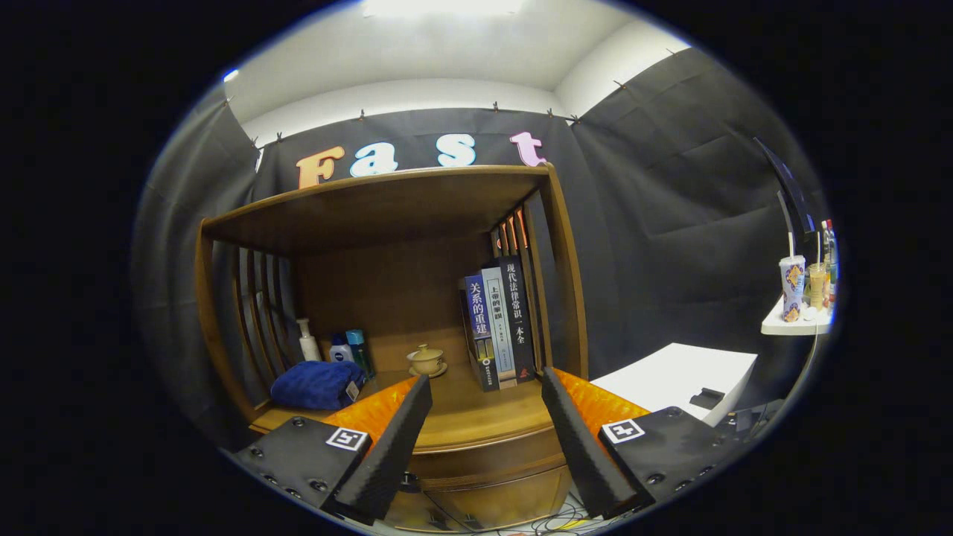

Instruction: Pull open the drawer, take out the items inside it, and place them on the countertop above the cabinet.

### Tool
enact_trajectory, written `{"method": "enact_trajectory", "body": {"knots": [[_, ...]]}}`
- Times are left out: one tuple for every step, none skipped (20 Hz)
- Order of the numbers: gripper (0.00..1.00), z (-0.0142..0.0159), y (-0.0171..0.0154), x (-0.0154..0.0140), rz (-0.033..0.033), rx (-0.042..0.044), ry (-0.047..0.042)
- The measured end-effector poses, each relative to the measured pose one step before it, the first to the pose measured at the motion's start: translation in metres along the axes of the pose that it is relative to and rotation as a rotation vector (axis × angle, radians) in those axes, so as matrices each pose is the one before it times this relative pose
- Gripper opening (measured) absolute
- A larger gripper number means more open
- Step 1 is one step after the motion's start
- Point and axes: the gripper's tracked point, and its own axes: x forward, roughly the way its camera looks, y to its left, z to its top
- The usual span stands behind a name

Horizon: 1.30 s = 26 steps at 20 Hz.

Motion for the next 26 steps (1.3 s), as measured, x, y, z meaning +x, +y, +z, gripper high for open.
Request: {"method": "enact_trajectory", "body": {"knots": [[0.98,-0.00154,0.00186,0.00018,0.00164,0.00236,0.00243],[0.98,-0.00169,0.00138,0.00026,0.00321,0.00305,0.00223],[0.98,-0.00128,0.00273,-0.00008,0.00346,0.00225,0.00259],[0.98,-0.00156,0.00053,0.00076,0.00391,0.00133,0.00148],[0.98,-0.00141,0.00139,0.00081,0.00356,0.00127,0.00278],[0.98,-0.00284,0.00173,0.00137,0.00461,0.00251,0.00312],[0.98,-0.00282,0.00218,0.00073,0.00871,0.00181,0.00430],[0.98,-0.00353,0.00276,0.00167,0.00866,0.00144,0.00050],[0.98,-0.00299,0.00259,0.00125,0.00528,0.00022,-0.00073],[0.98,-0.00520,0.00123,0.00270,0.00084,0.00200,0.00137],[0.98,-0.00660,0.00189,0.00138,0.00158,0.00506,0.00469],[0.98,-0.00929,0.00255,0.00291,0.00556,0.00676,0.00630],[0.98,-0.00899,0.00351,0.00284,0.00966,0.00464,0.00364],[0.98,-0.00945,0.00511,0.00282,0.01316,-0.00019,0.00189],[0.98,-0.01028,0.00642,0.00274,0.01396,-0.01203,0.00172],[0.98,-0.00956,0.00502,0.00326,0.01442,-0.01723,-0.00041],[0.98,-0.01139,0.00471,0.00299,0.01604,-0.02567,0.00652],[0.98,-0.01303,0.00361,0.00646,0.01373,-0.02433,0.01254],[0.98,-0.01423,0.00388,0.00526,0.01386,-0.01738,0.01601],[0.99,-0.01294,0.00315,0.00500,0.01470,-0.00866,0.02053],[0.99,-0.01444,0.00576,0.00434,0.01474,-0.00190,0.01989],[0.99,-0.01466,0.00638,0.00148,0.01398,0.00604,0.02439],[0.99,-0.01377,0.00602,0.00487,0.01142,0.00685,0.02457],[0.99,-0.01193,0.00190,0.00441,0.00617,0.00329,0.02337],[0.99,-0.00998,0.00081,0.00578,0.00297,-0.00148,0.02110],[0.99,-0.00972,0.00110,0.00439,0.00354,-0.00360,0.01782]]}}
